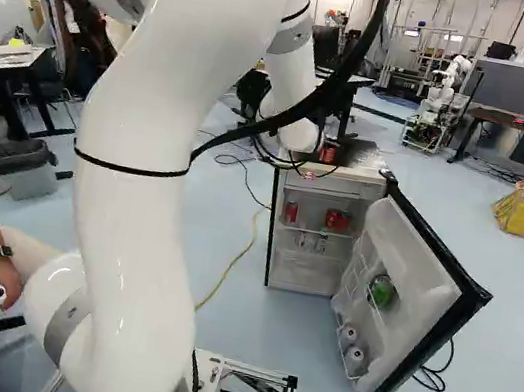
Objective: Grab a drink from the fridge
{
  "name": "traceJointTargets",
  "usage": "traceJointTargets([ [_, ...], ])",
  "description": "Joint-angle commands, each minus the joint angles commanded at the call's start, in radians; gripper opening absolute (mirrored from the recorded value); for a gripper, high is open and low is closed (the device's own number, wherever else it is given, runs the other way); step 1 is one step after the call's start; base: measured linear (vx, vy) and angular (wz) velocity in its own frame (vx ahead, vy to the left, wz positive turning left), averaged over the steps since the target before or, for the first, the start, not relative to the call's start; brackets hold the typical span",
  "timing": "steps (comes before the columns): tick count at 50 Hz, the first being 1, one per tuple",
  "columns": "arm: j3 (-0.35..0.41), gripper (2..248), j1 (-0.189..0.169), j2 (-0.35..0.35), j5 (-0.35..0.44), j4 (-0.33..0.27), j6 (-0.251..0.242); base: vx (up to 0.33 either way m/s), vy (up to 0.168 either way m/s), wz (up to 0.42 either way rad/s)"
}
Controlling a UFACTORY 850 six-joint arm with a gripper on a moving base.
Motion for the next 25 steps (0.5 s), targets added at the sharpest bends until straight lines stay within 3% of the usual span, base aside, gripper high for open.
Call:
traceJointTargets([
  [25,0.095,247,-0.013,0.078,0.000,0.000,0.000,0.000,0.000,0.000],
])
